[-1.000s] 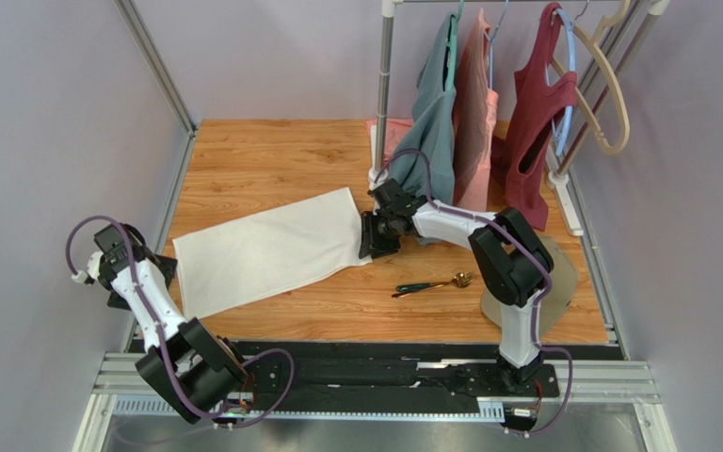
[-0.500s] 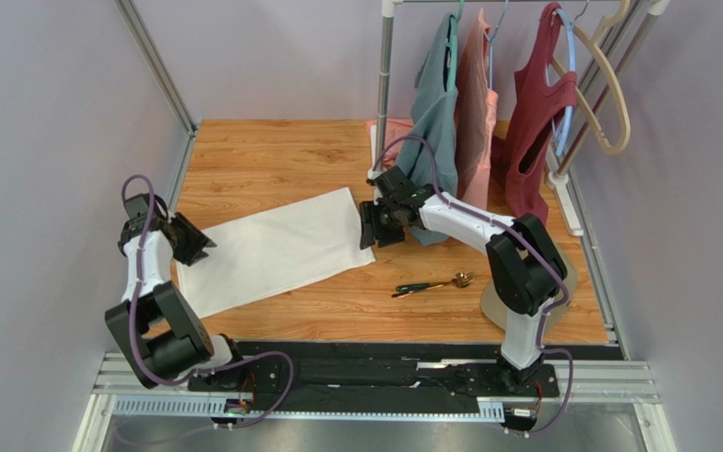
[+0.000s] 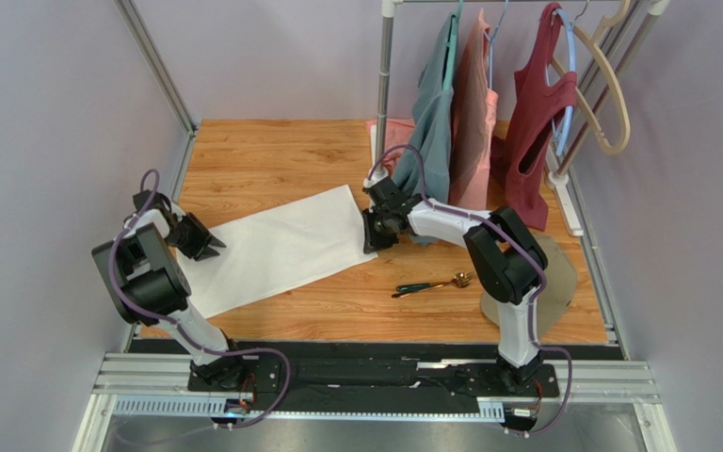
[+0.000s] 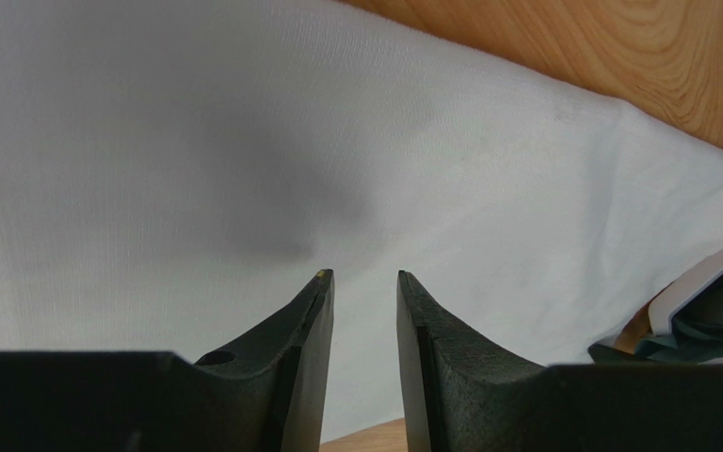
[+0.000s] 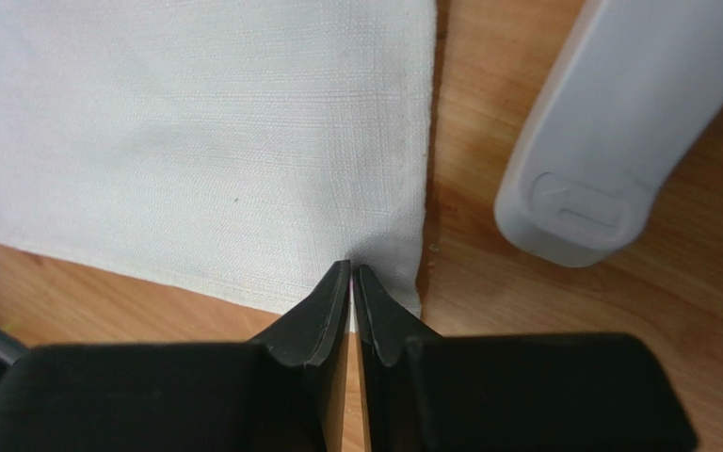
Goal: Fold the napkin into a case and place the utensils inside
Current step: Move the rectangle-folded napkin to the center of the board.
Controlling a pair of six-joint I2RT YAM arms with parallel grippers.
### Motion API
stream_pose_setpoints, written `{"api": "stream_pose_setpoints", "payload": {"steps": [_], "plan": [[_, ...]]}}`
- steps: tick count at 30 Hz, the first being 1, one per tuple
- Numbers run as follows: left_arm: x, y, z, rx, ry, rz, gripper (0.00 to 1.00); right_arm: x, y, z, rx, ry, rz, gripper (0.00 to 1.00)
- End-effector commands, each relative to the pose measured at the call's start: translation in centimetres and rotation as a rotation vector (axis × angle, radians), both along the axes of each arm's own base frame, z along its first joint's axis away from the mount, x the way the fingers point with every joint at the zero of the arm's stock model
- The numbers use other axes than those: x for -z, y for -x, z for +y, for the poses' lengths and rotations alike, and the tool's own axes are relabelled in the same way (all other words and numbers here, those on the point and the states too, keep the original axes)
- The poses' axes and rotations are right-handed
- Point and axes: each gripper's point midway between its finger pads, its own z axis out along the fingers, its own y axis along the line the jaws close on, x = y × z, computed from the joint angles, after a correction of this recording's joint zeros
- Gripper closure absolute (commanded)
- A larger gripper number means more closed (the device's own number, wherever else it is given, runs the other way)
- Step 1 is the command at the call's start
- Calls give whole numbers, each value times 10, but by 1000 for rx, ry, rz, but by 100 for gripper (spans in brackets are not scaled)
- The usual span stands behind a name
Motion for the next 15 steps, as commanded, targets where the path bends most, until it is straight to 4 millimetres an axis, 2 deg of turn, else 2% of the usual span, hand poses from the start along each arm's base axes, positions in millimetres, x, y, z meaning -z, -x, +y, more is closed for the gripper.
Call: {"api": "stream_pose_setpoints", "payload": {"steps": [1,4,7,8,10,11,12,13,14,15], "plan": [[-3,-38,-6,87,-6,-51,62,5,-23,-40,95,171,-149,87],[-13,-54,-20,165,-36,-68,61,-2,-24,-52,125,206,-191,87],[-27,-53,-16,166,-90,-79,55,-33,-31,-43,103,147,-260,82],[-41,-51,-12,160,-129,-102,49,-45,-34,-36,90,117,-279,77],[-51,-42,-1,133,-199,-99,43,-68,-44,-16,54,48,-321,69],[-65,-40,3,120,-231,-134,39,-74,-49,-11,54,34,-338,60],[-68,-37,8,101,-255,-127,38,-71,-50,0,22,0,-317,58],[-75,-32,15,76,-269,-129,38,-90,-63,15,17,-41,-350,55],[-77,-30,18,68,-274,-128,34,-91,-67,22,5,-49,-345,50],[-76,-27,24,55,-293,-114,33,-82,-70,29,-14,-48,-317,50]]}}
